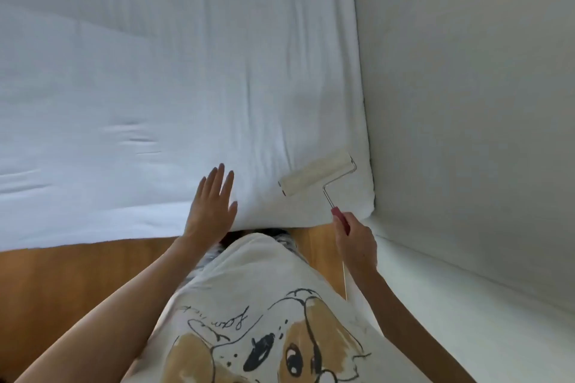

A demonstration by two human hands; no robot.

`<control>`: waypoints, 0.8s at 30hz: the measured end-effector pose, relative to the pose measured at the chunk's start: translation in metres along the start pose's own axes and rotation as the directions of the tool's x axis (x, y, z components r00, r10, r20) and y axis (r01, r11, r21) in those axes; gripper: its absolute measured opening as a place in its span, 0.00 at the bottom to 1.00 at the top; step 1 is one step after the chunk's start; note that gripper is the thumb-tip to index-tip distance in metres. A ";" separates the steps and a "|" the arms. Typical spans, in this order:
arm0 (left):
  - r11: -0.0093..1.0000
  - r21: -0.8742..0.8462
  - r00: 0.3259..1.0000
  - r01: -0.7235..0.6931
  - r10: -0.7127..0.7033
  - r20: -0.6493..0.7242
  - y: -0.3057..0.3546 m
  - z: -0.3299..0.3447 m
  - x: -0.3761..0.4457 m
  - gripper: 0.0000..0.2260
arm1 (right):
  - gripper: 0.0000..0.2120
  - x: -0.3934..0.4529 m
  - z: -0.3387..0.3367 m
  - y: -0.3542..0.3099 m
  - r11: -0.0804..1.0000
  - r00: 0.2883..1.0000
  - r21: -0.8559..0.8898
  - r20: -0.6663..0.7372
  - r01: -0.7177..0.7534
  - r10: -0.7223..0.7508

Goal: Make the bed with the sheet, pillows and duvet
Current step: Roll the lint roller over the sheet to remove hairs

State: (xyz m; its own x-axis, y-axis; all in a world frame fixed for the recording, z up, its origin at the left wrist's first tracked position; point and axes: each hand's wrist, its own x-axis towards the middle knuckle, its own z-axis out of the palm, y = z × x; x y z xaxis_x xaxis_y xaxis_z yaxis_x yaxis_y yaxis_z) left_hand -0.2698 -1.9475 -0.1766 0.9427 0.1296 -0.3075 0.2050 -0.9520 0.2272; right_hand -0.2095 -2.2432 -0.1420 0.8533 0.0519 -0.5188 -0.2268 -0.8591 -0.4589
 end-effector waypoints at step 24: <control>-0.016 -0.748 0.154 0.664 -0.975 0.158 -0.294 -0.061 -0.387 0.24 | 0.20 -0.155 0.240 -0.365 0.747 0.680 -0.065 0.472 0.661 -0.561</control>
State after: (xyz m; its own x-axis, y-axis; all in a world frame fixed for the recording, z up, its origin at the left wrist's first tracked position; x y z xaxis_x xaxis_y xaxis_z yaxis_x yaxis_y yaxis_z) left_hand -0.6783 -1.7011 -0.0676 -0.0964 0.9049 -0.4146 0.8191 0.3088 0.4834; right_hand -0.3713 -1.8158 -0.0675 0.4864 0.7574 -0.4357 0.4251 -0.6407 -0.6393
